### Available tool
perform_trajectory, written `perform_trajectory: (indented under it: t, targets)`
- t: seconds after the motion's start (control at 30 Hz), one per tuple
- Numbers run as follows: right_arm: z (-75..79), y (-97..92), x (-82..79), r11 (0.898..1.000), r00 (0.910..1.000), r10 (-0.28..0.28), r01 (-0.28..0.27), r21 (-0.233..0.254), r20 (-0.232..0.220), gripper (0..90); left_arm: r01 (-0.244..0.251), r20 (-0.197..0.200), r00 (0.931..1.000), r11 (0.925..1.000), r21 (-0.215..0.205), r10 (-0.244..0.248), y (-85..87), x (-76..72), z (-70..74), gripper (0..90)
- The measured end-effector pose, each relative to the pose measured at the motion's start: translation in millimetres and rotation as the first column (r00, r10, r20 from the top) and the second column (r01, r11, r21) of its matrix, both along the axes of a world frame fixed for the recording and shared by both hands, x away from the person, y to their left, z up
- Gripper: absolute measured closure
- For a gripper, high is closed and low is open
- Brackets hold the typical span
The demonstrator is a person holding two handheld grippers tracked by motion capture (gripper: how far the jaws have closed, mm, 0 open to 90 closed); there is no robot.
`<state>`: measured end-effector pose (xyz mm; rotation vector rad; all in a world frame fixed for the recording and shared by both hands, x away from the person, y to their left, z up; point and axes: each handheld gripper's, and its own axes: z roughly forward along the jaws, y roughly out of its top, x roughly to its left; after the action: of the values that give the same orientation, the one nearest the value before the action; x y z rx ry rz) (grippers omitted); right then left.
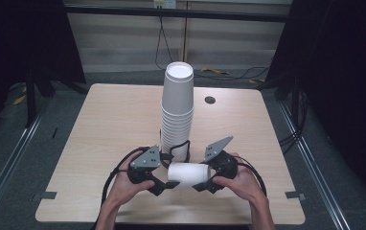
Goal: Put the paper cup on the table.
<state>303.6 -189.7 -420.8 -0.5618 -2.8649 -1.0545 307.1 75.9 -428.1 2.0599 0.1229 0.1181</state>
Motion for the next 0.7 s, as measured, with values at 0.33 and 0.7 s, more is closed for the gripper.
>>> perform_trajectory:
  t: [0.33,0.7]
  targets:
    - [-4.6,-14.6,-5.6,0.995,0.9982,-0.059,0.059,0.076,0.000,23.1,-0.085,0.017,0.9961,0.9946,-0.059,0.086,13.3,-4.1,-3.7,15.6]
    - [-11.1,-22.3,-9.6,0.984,0.9965,-0.083,0.079,0.157,0.015,23.1,-0.119,-0.024,0.9928,0.9856,-0.120,0.117,21.2,-7.5,-11.7,15.5]
